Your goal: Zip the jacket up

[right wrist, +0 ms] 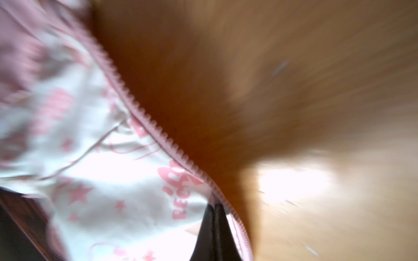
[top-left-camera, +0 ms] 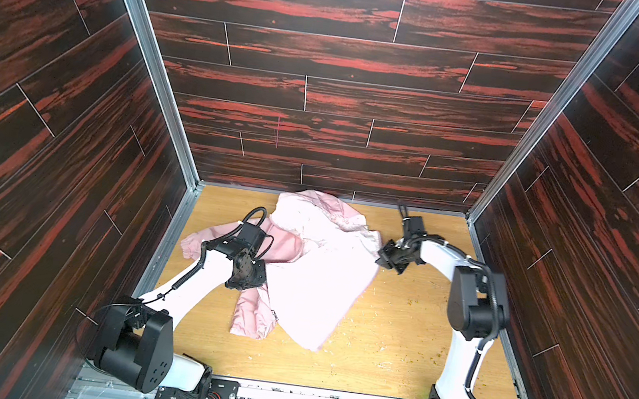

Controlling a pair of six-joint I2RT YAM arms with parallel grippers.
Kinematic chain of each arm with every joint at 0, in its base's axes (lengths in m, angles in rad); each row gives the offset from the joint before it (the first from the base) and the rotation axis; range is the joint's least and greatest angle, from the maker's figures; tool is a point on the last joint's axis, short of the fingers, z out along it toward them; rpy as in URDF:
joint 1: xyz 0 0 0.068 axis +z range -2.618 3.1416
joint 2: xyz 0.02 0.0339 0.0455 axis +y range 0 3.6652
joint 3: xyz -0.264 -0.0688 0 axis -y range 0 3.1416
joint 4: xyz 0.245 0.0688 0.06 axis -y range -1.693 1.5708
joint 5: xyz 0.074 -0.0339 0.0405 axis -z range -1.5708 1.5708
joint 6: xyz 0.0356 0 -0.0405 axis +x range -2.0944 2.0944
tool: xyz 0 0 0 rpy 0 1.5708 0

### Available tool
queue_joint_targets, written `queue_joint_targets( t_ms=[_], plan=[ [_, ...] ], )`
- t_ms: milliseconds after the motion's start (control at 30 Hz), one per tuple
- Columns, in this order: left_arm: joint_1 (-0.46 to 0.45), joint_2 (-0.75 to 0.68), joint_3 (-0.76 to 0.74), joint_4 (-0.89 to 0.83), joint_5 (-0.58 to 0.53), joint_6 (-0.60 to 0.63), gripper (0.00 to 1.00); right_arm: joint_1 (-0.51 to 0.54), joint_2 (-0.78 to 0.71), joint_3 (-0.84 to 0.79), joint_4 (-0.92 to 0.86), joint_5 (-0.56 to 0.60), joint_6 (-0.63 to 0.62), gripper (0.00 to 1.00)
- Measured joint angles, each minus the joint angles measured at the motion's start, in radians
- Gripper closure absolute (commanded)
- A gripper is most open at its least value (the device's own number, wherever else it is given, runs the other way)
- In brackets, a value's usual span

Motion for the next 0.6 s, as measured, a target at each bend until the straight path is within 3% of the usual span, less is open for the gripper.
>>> queue_joint_targets(
  t_ms=[67,233,400,600],
  plan=[
    [-0.010,-0.001,-0.002,-0.005,0.018,0.027,0.39,-0.038,-0.038,0.023,-0.042,0.011,-0.031,1.00],
    [-0.098,-0.068,0.008,-0.022,0.017,0.078,0.26,-0.075,-0.051,0.153,-0.134,0.027,-0.103,0.97],
    [-0.311,-0.071,0.159,-0.033,-0.013,0.106,0.24,-0.067,-0.051,0.214,-0.181,-0.002,-0.143,0.56],
    [-0.566,0.160,0.385,-0.026,-0.041,0.116,0.23,-0.111,-0.053,0.191,-0.216,-0.014,-0.153,0.42]
  ],
)
